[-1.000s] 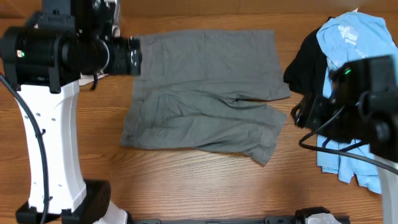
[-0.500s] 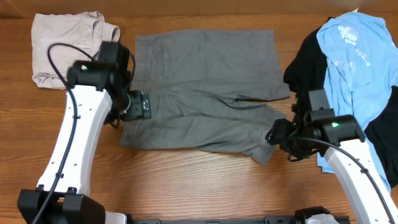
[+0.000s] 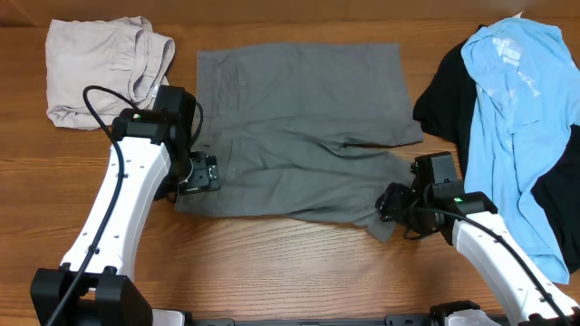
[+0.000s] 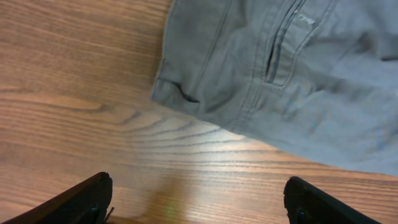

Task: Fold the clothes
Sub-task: 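Grasp the bottom left and bottom right hems with both grippers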

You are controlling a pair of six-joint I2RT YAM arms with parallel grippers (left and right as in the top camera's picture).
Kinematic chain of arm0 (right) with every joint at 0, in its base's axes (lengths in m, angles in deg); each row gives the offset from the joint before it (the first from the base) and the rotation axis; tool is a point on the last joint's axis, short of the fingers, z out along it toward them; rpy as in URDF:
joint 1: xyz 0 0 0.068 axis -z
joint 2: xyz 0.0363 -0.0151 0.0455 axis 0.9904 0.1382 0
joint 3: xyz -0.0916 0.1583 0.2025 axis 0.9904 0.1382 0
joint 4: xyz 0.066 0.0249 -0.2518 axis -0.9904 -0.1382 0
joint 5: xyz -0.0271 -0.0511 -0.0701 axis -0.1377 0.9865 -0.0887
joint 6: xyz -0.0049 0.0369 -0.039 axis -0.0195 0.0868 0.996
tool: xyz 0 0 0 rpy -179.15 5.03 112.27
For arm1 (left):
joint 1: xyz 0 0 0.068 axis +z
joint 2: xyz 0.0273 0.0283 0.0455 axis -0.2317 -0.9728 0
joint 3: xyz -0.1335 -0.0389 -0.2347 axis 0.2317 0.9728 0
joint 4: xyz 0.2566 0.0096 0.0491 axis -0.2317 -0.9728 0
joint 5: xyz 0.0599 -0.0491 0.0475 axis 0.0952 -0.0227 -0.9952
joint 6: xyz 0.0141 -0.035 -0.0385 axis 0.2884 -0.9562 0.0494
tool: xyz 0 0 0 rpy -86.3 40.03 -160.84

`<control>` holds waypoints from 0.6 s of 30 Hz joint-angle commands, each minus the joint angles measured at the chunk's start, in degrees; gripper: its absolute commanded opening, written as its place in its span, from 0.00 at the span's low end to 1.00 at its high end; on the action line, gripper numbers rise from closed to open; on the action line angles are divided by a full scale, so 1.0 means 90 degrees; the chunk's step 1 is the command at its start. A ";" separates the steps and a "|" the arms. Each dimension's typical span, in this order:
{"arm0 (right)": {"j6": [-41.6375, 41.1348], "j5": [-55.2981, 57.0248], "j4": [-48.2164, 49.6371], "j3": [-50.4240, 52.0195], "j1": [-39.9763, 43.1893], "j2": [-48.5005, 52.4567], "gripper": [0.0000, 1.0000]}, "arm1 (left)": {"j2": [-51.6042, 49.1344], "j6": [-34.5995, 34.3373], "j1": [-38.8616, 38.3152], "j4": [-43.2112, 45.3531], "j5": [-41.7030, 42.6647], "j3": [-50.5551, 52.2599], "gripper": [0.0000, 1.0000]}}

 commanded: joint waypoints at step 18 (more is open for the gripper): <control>-0.0022 0.0163 0.0163 -0.0019 -0.0024 -0.0027 0.04 | 0.0265 -0.0821 0.0333 0.0952 0.0656 0.1353 0.86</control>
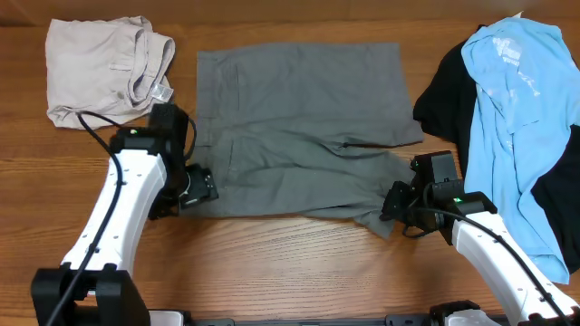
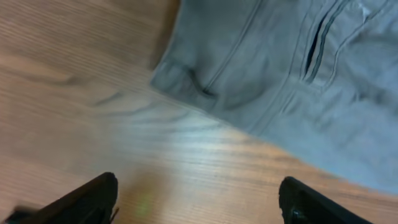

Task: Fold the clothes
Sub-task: 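Grasp the bottom left and bottom right hems with both grippers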

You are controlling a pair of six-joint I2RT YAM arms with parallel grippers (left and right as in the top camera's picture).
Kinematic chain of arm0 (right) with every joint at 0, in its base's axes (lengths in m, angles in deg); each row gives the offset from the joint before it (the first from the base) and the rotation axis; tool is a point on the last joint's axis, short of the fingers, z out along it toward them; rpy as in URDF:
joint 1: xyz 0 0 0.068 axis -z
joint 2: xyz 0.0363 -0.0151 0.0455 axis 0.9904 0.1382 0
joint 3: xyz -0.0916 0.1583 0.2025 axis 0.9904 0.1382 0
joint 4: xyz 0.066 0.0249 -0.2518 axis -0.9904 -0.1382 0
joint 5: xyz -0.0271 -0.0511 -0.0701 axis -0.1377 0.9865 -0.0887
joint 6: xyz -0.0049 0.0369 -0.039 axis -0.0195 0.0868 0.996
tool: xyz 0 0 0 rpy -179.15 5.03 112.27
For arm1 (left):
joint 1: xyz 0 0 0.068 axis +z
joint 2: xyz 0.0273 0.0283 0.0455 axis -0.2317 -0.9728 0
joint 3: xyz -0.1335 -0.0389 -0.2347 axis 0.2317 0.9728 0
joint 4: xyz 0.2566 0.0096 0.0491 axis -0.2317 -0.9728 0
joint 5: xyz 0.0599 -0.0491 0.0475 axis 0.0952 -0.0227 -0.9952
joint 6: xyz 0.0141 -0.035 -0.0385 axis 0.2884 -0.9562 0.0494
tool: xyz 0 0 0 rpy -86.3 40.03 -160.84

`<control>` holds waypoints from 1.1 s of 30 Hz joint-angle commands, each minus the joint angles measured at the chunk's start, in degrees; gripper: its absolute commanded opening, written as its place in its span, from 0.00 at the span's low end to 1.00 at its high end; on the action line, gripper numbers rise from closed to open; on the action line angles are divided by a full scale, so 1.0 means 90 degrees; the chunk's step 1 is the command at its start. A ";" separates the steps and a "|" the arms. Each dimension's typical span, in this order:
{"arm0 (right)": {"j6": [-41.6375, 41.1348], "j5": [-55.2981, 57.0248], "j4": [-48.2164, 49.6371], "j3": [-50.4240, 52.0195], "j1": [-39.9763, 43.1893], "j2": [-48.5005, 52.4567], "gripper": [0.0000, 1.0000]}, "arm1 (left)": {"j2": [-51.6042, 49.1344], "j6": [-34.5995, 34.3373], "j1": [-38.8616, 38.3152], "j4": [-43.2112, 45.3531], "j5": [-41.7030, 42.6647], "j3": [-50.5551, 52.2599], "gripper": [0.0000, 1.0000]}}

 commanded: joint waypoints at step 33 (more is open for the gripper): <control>-0.1637 0.0330 -0.2042 -0.1353 -0.0017 -0.0466 0.73 | 0.0112 -0.2803 0.0034 0.3857 -0.0070 0.2591 0.04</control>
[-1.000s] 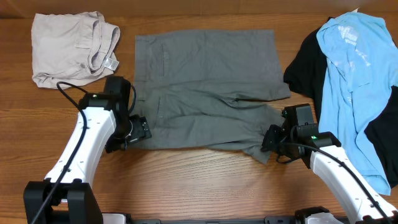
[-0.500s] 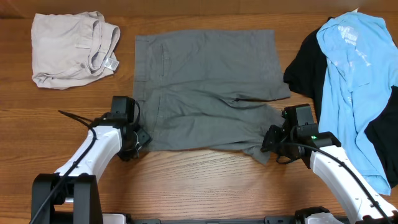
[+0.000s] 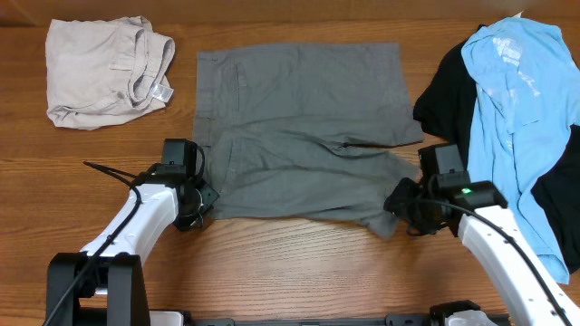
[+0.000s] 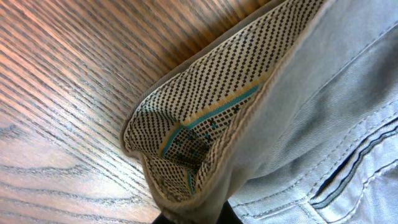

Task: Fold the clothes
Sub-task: 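Grasp the bottom left and bottom right hems with both grippers, then lift the bottom hems and fold them up toward the waistband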

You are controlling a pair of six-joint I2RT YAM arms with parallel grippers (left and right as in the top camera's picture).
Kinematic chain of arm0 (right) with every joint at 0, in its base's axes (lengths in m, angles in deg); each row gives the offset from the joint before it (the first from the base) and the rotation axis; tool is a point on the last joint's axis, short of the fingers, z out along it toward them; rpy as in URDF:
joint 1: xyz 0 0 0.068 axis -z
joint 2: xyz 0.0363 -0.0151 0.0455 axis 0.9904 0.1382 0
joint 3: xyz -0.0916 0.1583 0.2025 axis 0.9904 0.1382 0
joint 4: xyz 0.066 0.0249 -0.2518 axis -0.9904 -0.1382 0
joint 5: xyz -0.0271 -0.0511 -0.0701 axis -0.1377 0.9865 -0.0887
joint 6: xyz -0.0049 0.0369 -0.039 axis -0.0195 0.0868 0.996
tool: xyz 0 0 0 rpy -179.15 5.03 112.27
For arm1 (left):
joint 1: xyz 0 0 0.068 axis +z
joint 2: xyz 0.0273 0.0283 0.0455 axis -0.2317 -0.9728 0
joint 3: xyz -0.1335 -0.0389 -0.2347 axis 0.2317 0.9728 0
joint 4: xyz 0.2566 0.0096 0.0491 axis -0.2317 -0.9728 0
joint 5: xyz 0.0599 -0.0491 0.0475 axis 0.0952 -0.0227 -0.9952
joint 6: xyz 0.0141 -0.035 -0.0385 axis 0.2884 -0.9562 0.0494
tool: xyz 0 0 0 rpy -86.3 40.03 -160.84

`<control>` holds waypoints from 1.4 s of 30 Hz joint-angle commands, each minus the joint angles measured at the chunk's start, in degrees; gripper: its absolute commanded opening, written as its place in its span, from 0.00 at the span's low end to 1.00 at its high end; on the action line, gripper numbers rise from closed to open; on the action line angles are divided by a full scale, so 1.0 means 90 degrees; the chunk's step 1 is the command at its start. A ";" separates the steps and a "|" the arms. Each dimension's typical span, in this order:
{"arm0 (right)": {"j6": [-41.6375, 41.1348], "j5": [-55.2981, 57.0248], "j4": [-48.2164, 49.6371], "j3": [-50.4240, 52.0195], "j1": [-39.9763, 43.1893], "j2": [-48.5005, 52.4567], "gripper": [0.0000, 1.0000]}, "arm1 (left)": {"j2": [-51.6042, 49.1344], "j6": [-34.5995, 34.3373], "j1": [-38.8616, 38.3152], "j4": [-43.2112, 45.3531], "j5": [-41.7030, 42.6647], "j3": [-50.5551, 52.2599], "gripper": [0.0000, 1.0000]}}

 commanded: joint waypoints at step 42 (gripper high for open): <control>-0.1843 -0.0056 0.0197 -0.0636 0.0214 0.1134 0.04 | 0.0097 0.1394 0.0175 -0.0804 -0.0287 -0.1224 0.04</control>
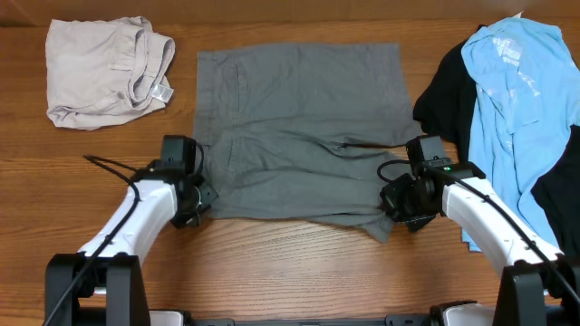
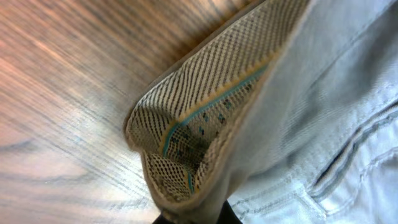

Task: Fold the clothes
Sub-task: 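Lift the bottom hems and fold them up toward the waistband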

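Observation:
Grey shorts [image 1: 299,136] lie spread flat in the middle of the wooden table [image 1: 272,272]. My left gripper [image 1: 193,206] sits low at their near-left corner. In the left wrist view it [image 2: 193,219] is shut on the waistband corner, whose dotted lining with a teal stripe [image 2: 186,143] is turned up towards the camera. My right gripper [image 1: 397,201] rests at the near-right leg hem, where the cloth is rumpled. Its jaws are hidden under the wrist from above.
A folded beige garment [image 1: 104,68] lies at the far left. A light blue shirt [image 1: 521,81] is heaped over a black garment [image 1: 439,95] at the right, close to my right arm. Bare wood runs along the near edge.
My left gripper still holds the waistband corner in nearly the same spot. The right arm's wrist has shifted slightly left and farther from me, staying at the near-right hem.
At first my left gripper was open over bare wood beside the shorts' near-left corner, and a moment later was still open there. Then it was shut on that waistband corner with the lining turned out, as it is now. The right gripper stayed at the near-right hem throughout.

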You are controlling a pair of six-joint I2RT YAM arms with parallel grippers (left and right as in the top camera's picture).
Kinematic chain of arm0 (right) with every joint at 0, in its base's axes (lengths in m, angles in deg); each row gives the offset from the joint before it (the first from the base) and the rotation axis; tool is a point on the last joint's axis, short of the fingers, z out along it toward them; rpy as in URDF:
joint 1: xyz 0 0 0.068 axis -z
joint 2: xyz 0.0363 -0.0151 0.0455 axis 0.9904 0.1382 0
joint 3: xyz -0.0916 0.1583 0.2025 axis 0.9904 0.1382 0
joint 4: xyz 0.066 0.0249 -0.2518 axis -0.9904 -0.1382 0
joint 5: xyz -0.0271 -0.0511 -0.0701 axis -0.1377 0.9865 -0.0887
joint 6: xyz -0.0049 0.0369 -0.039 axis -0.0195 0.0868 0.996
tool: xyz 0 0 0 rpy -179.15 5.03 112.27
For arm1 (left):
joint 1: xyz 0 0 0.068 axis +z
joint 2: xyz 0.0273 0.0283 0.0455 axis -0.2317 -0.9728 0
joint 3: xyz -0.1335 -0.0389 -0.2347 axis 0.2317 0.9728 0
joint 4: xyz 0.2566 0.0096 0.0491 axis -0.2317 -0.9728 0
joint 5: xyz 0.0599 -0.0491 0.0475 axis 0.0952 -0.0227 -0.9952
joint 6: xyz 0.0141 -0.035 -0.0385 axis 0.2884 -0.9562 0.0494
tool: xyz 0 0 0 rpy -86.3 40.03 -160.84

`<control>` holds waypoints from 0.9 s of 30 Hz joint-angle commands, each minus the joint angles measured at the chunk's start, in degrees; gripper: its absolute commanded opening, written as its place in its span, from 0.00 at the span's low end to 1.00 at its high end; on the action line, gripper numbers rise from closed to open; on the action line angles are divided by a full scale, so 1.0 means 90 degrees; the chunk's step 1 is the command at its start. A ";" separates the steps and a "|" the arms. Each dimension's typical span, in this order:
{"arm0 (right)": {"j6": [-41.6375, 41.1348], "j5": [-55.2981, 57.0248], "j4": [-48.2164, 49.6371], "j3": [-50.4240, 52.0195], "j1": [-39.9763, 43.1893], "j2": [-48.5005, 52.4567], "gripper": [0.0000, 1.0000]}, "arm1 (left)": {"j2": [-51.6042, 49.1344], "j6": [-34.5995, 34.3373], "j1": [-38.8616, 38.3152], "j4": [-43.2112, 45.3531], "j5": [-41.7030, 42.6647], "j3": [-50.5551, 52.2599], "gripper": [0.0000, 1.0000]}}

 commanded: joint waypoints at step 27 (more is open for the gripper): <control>0.3456 0.0942 -0.4238 -0.4600 0.1583 -0.2035 0.04 | 0.1166 0.2448 0.0165 -0.3733 -0.0743 -0.4801 0.04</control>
